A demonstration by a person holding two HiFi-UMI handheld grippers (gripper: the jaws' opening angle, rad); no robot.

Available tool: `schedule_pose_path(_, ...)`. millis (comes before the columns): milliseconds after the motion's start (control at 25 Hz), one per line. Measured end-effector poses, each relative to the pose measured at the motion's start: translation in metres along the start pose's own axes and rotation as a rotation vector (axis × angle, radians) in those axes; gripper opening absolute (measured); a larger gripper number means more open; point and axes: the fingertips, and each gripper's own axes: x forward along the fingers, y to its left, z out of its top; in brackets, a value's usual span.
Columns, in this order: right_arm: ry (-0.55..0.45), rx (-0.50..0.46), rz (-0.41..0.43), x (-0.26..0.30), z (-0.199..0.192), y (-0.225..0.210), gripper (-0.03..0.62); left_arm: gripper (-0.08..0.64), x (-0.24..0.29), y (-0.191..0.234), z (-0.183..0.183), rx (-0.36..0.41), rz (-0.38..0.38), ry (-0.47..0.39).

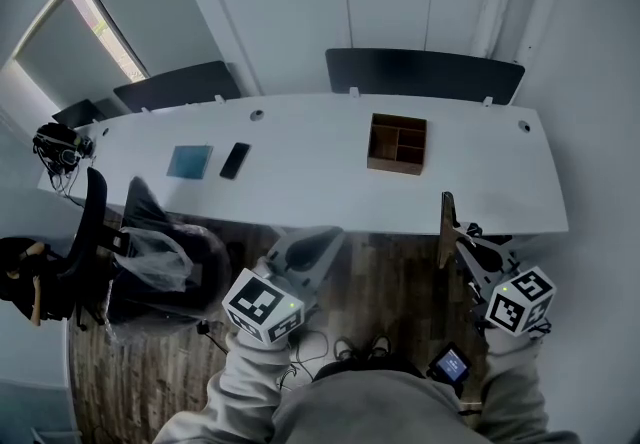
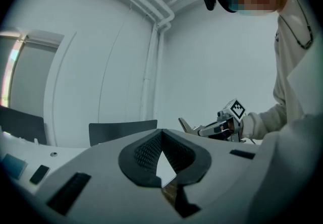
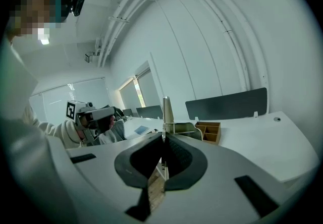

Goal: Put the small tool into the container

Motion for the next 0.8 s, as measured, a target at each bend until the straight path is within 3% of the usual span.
schedule_pose_path(120, -0.018, 0.006, 0.003, -0.003, 0.003, -0.008, 0.021, -0.005, 0.005, 0.001, 0.008, 0.011, 0.013, -0.004)
schedule_pose_path(320, -0.064, 0.028, 0.027, -0.008, 0.014, -0.021, 0.021, -0.005, 0.02, -0.003, 0.018, 0.099, 0.038, 0.022)
schedule_pose_path(480, -0.08, 0.013, 0.041, -0.02, 0.022, -0.024, 0.021, -0.005, 0.028, -0.012, 0.033, 0.079, 0.039, -0.025)
schedule_pose_path(640, -0.102, 0.016, 0.024, -0.037, 0.027, -0.035, 0.021, -0.005, 0.031, -0.015, 0.03, 0.137, 0.051, 0.013)
schedule_pose_path(800, -0.093, 0.026, 0.01, -0.05, 0.017, -0.049, 0.021, -0.005, 0.034, -0.006, 0.035, 0.127, 0.064, 0.0)
